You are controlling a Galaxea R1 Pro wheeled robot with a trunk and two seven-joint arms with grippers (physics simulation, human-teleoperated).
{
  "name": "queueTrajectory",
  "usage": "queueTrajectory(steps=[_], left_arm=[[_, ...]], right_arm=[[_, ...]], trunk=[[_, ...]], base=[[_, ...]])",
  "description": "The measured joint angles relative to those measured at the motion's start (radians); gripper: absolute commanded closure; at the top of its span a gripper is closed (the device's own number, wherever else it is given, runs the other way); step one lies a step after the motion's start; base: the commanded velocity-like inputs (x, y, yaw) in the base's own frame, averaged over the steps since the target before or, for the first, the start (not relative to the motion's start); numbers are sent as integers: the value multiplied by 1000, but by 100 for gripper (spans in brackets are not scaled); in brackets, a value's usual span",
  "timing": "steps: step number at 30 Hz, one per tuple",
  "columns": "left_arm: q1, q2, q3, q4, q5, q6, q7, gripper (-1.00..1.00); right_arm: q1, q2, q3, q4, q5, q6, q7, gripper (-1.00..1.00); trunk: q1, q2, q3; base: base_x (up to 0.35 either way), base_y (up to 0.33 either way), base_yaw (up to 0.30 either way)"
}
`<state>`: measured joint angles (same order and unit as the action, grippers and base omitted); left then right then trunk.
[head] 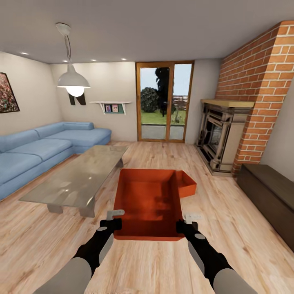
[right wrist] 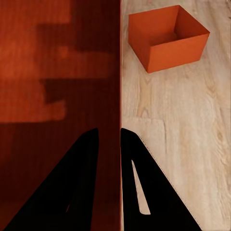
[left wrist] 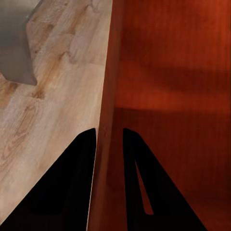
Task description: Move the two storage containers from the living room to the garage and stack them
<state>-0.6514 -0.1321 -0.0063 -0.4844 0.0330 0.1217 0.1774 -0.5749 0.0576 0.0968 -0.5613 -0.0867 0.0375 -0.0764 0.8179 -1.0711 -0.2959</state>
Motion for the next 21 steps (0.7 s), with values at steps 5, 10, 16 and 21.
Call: queueTrajectory(steps=[5,10,16,21], left_arm=[[0,0,0,0,0,0,0,100],[0,0,2,0,-2,0,0,100],[0,0,0,0,0,0,0,100],[0,0,-1,0,0,0,0,100]], right_arm=[[0,0,0,0,0,0,0,100],[0,0,0,0,-1,0,0,100],[0,0,0,0,-1,0,0,100],[0,0,0,0,-1,0,0,100]], trunk=[[0,0,0],[0,0,0],[0,0,0],[0,0,-2]], base=[[0,0,300],[0,0,300],[0,0,300],[0,0,300]])
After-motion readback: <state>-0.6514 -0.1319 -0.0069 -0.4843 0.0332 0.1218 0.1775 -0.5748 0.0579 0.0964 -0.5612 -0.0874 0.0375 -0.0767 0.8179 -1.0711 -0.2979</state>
